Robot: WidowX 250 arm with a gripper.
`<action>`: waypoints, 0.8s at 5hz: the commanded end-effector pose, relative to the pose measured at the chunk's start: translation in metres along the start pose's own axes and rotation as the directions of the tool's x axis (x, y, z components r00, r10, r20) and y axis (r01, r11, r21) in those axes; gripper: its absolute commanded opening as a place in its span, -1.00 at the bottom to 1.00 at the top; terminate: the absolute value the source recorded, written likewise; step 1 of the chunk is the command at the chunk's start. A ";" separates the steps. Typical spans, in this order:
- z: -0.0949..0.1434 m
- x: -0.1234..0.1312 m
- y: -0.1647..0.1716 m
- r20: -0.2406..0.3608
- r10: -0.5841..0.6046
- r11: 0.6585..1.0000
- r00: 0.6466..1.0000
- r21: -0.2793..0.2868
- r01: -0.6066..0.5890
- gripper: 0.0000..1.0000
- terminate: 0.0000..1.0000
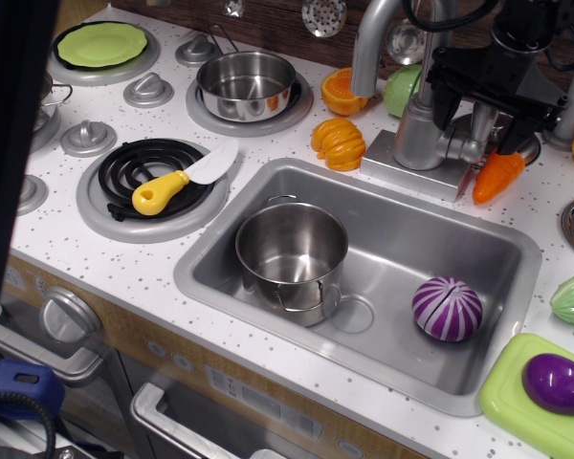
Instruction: Turn lever vertical to front
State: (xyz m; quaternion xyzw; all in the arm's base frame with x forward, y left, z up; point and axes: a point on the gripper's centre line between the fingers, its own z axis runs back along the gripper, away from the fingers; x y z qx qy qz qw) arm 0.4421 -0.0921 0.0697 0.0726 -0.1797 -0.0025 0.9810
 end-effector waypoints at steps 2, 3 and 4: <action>0.020 0.029 -0.002 0.044 -0.002 1.000 0.999 0.009 0.002 -1.00 -1.00; 0.024 0.024 -0.009 0.023 0.020 1.000 1.000 -0.002 -0.020 -1.00 -1.00; 0.032 0.011 -0.021 0.002 0.064 0.998 0.998 -0.007 -0.064 -1.00 -1.00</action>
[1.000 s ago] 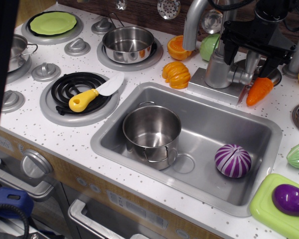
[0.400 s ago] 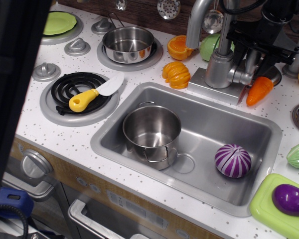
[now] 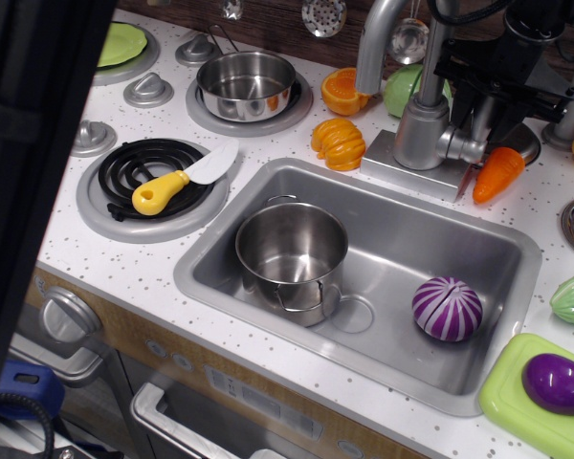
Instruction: Turn lever vertical to front
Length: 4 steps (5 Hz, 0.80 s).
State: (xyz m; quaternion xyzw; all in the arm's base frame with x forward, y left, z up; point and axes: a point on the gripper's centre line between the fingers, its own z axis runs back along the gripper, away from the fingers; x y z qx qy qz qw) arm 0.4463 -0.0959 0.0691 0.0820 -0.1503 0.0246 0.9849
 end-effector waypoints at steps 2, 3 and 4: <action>0.039 -0.022 -0.030 -0.010 0.087 0.991 0.996 -0.101 -0.087 -1.00 -1.00; 0.027 -0.026 -0.027 -0.052 0.080 0.982 0.995 -0.169 -0.088 -1.00 -1.00; 0.008 -0.027 -0.031 -0.094 0.091 0.971 0.991 -0.212 -0.110 -1.00 -1.00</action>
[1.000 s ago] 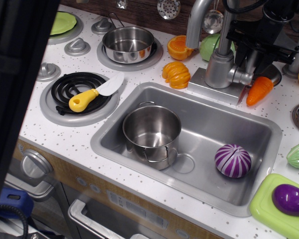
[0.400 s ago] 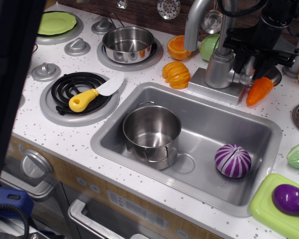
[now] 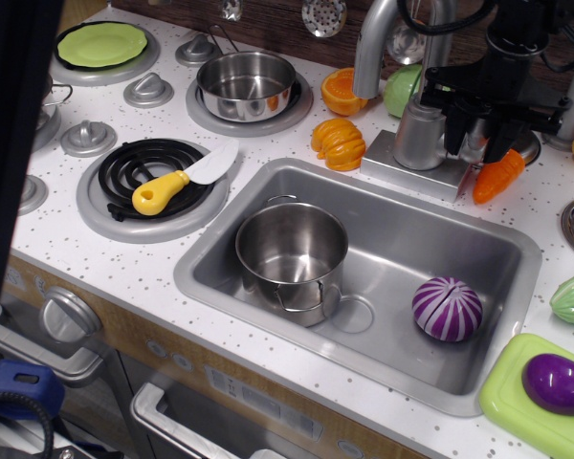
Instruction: Turn lever vertical to front
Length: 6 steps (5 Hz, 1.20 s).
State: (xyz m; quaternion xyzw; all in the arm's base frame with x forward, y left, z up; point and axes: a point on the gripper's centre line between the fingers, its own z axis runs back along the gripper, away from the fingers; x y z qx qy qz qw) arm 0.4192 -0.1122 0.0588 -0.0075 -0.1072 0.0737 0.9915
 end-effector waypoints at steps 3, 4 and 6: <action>-0.006 -0.011 -0.023 -0.117 -0.011 1.000 0.993 -0.029 0.008 -1.00 -1.00; 0.000 -0.019 -0.025 -0.121 -0.001 1.000 0.993 0.004 0.002 -1.00 -1.00; 0.008 -0.041 -0.029 -0.091 0.045 0.998 0.995 0.048 -0.041 -1.00 -1.00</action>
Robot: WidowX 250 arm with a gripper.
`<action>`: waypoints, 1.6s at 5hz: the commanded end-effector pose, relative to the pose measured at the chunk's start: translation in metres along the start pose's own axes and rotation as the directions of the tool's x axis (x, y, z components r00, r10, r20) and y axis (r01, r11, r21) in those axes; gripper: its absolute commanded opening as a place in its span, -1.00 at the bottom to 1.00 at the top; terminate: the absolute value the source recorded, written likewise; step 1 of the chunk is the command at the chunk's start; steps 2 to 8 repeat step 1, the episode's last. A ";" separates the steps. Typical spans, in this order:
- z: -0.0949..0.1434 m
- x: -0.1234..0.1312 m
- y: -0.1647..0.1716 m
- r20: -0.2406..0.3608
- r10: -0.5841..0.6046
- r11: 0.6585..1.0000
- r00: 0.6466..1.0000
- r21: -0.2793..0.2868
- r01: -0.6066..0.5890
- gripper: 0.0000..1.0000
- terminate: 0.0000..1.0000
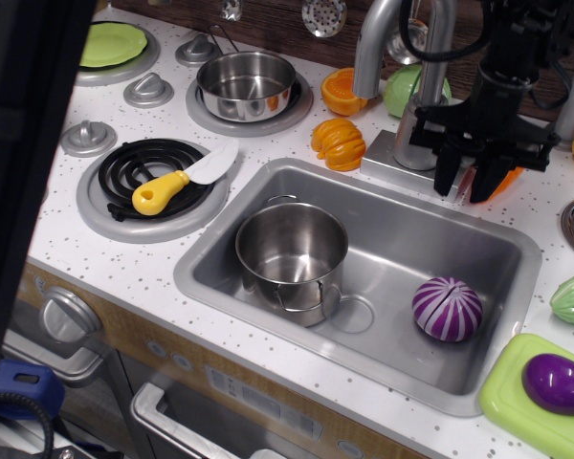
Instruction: Turn lever vertical to front
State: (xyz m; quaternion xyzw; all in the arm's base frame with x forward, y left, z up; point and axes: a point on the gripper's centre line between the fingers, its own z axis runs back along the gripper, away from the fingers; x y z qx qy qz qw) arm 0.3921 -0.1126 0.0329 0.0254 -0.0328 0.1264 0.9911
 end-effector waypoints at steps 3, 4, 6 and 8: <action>0.028 -0.017 -0.028 0.049 -0.058 0.997 0.997 -0.046 0.060 -1.00 1.00; 0.028 -0.017 -0.028 0.049 -0.058 0.997 0.997 -0.046 0.060 -1.00 1.00; 0.028 -0.017 -0.028 0.049 -0.058 0.997 0.997 -0.046 0.060 -1.00 1.00; 0.028 -0.017 -0.028 0.049 -0.058 0.997 0.997 -0.046 0.060 -1.00 1.00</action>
